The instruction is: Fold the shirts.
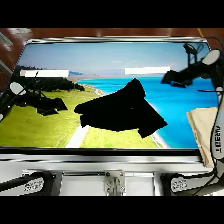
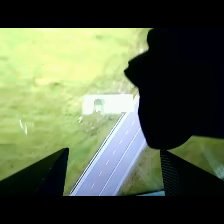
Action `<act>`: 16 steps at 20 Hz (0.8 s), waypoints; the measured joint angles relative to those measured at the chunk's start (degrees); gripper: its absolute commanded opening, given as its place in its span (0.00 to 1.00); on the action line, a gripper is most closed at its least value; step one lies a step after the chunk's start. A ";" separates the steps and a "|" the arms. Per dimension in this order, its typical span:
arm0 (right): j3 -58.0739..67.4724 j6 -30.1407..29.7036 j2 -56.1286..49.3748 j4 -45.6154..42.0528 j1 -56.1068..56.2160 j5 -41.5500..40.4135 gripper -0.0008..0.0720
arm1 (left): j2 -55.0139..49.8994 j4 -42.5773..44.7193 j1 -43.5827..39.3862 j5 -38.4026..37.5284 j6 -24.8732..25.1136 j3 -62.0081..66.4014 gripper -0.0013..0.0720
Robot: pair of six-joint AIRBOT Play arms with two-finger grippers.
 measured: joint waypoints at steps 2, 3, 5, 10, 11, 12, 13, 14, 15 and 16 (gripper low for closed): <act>-4.11 -0.44 0.52 1.38 -5.01 5.49 0.91 | -0.04 -0.13 -2.32 -0.28 2.32 -3.13 1.00; -6.27 -0.63 0.70 2.49 -7.02 7.13 0.91 | -0.09 -0.55 -4.04 0.42 3.17 -4.74 1.00; -10.58 -1.27 0.92 4.20 -10.27 8.94 0.91 | -0.26 -1.31 -8.24 4.00 4.28 -7.21 1.00; -17.14 -2.99 1.14 5.90 -13.11 9.18 0.91 | -1.70 -2.12 -17.59 13.29 5.42 -9.51 1.00; -17.79 -3.23 1.14 6.01 -13.33 8.85 0.91 | -2.21 -2.25 -18.67 14.71 5.46 -9.68 1.00; -18.21 -3.43 1.14 6.03 -13.40 8.63 0.91 | -2.84 -2.43 -19.56 15.98 5.44 -9.79 1.00; -18.53 -3.61 1.09 6.21 -13.51 8.52 0.91 | -3.56 -2.56 -20.20 17.29 5.40 -9.88 1.00; -18.84 -3.74 1.05 6.23 -13.60 8.37 0.91 | -4.31 -2.56 -20.57 18.29 5.03 -9.92 0.99; -19.23 -3.87 1.03 6.23 -13.66 8.04 0.92 | -5.14 -2.64 -20.85 19.43 4.37 -9.99 0.85; -19.80 -3.93 0.98 6.19 -13.68 7.96 0.92 | -5.90 -2.82 -21.09 20.28 3.41 -10.01 0.57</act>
